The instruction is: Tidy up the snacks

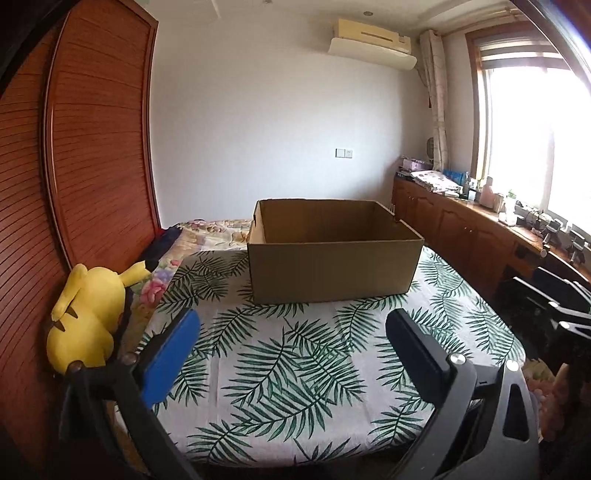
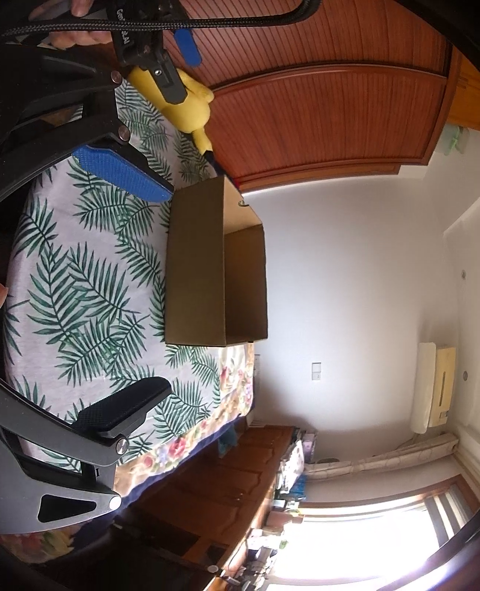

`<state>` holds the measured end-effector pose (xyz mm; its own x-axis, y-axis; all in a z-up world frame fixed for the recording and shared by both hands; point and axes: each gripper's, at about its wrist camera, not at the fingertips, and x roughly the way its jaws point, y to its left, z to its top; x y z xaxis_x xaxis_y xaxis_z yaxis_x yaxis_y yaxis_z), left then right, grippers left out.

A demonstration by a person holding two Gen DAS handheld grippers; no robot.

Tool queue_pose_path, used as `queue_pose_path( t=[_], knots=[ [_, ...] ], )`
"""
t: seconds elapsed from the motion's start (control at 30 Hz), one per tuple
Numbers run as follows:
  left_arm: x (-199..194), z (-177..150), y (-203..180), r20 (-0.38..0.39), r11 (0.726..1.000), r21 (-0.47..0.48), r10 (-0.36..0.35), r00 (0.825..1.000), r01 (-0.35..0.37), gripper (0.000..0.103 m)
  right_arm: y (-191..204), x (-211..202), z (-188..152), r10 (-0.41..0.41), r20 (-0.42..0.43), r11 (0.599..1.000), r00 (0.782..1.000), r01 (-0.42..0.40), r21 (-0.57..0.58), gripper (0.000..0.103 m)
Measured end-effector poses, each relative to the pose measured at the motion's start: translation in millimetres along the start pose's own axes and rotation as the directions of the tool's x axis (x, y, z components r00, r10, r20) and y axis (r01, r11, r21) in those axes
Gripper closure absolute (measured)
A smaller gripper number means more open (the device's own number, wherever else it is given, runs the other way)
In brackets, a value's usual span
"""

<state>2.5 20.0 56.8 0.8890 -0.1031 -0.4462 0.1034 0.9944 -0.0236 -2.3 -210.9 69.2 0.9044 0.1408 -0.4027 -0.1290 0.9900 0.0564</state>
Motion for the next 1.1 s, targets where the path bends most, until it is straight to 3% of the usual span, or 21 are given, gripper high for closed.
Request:
queue_pose_path(
  t=[1.1],
  knots=[
    [4.7,-7.8,4.8,-0.019,1.0,0.009,0.025,1.0,-0.025,0.001,-0.6,7.5,-11.2,-0.001,-0.012,1.0,1.0,0.001,0.002,0.006]
  ],
)
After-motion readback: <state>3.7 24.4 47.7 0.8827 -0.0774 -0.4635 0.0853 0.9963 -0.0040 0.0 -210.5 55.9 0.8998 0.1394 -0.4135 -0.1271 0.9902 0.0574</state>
